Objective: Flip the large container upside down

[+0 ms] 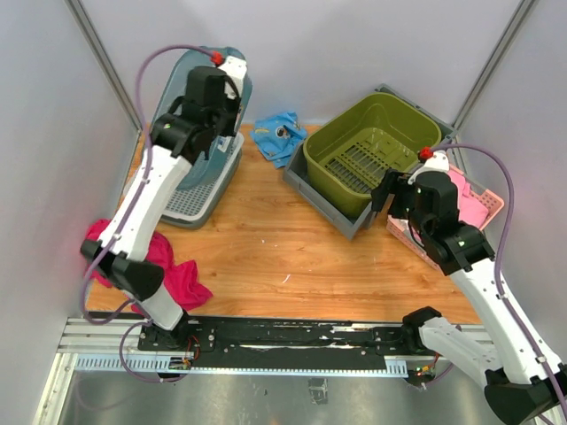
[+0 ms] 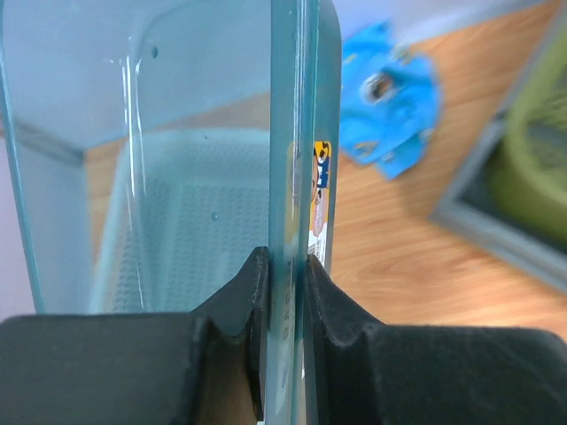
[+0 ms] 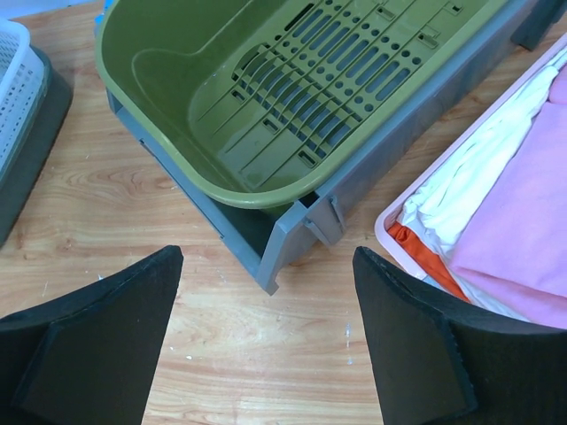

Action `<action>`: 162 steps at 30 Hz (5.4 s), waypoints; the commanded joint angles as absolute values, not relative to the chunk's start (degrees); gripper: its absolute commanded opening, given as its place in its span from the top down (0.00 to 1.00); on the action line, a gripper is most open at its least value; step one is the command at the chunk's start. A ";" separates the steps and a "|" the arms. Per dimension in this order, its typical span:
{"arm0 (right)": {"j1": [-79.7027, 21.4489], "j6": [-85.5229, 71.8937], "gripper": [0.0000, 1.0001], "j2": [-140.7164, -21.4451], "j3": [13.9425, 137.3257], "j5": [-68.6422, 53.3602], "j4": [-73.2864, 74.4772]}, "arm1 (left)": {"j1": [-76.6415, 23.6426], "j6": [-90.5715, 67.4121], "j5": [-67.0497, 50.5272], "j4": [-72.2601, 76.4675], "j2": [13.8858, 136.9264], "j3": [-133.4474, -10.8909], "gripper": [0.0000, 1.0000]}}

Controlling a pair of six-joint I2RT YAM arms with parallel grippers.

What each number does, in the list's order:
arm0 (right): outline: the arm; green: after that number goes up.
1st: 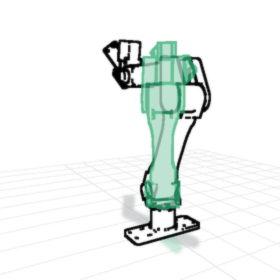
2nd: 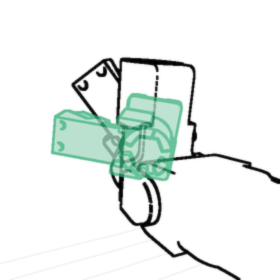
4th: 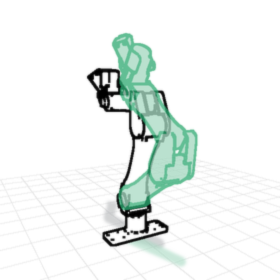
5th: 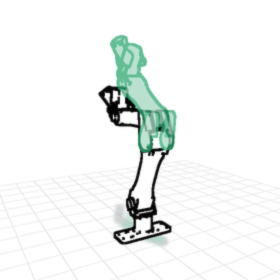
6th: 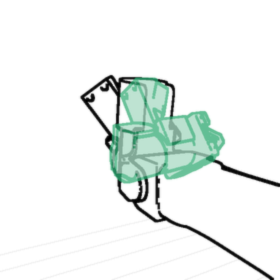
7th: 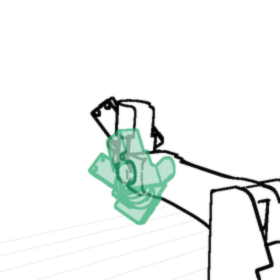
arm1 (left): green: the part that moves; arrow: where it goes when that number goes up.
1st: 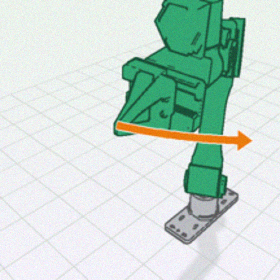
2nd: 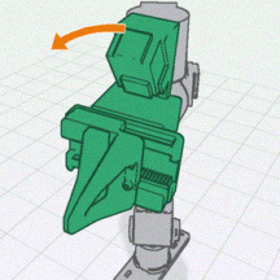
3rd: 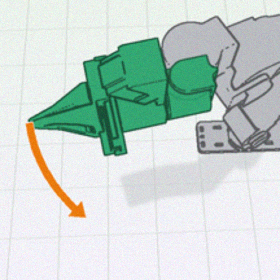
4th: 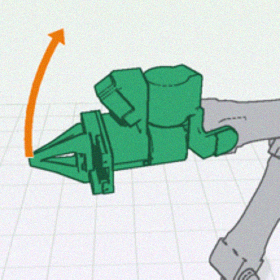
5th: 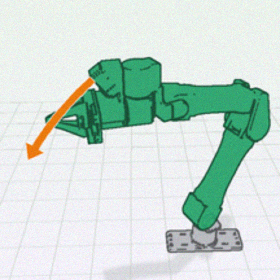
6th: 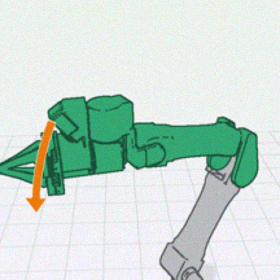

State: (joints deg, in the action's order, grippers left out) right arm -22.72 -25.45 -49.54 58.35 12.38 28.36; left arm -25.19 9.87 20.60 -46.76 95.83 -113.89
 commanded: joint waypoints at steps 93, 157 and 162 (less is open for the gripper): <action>-24.65 -24.12 0.16 -50.36 57.61 -5.54 23.83 | -27.81 -59.19 -29.12 10.77 46.12 -32.63 0.01; -47.35 -20.77 0.15 -51.50 52.76 16.67 28.34 | -18.81 -9.09 21.71 -25.16 96.30 -75.08 0.27; -47.33 -20.91 0.16 -51.59 52.78 16.62 28.69 | -18.55 -8.27 20.14 -24.33 99.36 -75.64 0.43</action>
